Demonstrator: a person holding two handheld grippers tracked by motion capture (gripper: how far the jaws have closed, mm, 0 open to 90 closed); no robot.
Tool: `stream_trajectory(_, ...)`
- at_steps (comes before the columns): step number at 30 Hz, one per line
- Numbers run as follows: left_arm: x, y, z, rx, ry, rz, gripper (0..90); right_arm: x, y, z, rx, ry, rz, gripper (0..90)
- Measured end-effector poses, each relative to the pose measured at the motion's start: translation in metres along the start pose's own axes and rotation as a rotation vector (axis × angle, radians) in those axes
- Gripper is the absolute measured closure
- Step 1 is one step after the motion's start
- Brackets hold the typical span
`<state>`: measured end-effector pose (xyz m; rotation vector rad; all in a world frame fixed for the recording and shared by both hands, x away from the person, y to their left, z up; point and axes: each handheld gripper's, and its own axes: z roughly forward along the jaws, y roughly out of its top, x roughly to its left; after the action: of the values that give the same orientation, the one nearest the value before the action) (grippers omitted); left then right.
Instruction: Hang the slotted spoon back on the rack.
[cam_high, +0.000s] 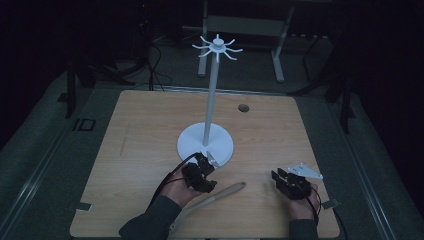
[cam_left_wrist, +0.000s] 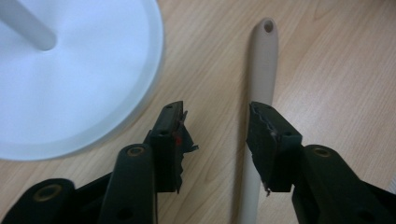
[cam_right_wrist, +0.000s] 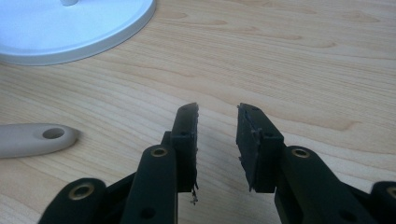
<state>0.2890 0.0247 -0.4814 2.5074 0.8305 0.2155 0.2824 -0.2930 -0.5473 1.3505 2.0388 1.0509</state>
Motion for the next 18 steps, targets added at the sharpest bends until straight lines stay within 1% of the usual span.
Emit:
stream_trajectory(1,-0.001,0.002,0.002,0.010,-0.003,0.006,57.8,0.000,0.000,0.000,0.000,0.000,-0.001,68.4)
stream_trajectory(3,-0.001,0.002,0.002,0.010,-0.003,0.006,58.5,0.000,0.000,0.000,0.000,0.000,-0.003,68.4)
stream_trajectory(4,-0.004,0.006,0.007,0.038,-0.015,0.025,59.1,0.000,0.000,0.000,0.000,0.000,-0.002,68.0)
stream_trajectory(5,-0.006,0.007,0.008,0.051,-0.019,0.038,59.1,0.000,0.000,0.000,-0.001,0.000,0.000,67.9)
stream_trajectory(7,-0.009,0.010,0.012,0.072,-0.023,0.055,59.1,0.000,0.000,0.000,-0.003,-0.001,0.001,67.8)
stream_trajectory(8,-0.009,0.010,0.012,0.072,-0.023,0.055,59.2,0.000,0.000,0.000,-0.003,-0.001,0.001,67.8)
stream_trajectory(10,-0.011,0.011,0.016,0.093,-0.029,0.069,59.1,-0.001,0.000,-0.001,-0.004,-0.002,0.002,67.5)
stream_trajectory(12,-0.014,0.013,0.022,0.113,-0.037,0.089,58.2,-0.001,0.000,-0.001,-0.005,-0.002,0.002,66.8)
stream_trajectory(13,-0.014,0.013,0.022,0.113,-0.037,0.089,58.1,-0.001,0.000,-0.001,-0.005,-0.002,0.002,66.8)
stream_trajectory(15,-0.016,0.014,0.026,0.133,-0.035,0.103,58.1,-0.001,0.000,-0.001,-0.004,-0.002,0.002,66.7)
stream_trajectory(16,-0.017,0.014,0.029,0.144,-0.040,0.105,58.2,-0.001,0.000,-0.001,-0.004,-0.003,0.002,66.6)
stream_trajectory(18,-0.018,0.014,0.031,0.154,-0.042,0.111,58.5,-0.001,0.000,-0.001,-0.005,-0.002,0.002,66.5)
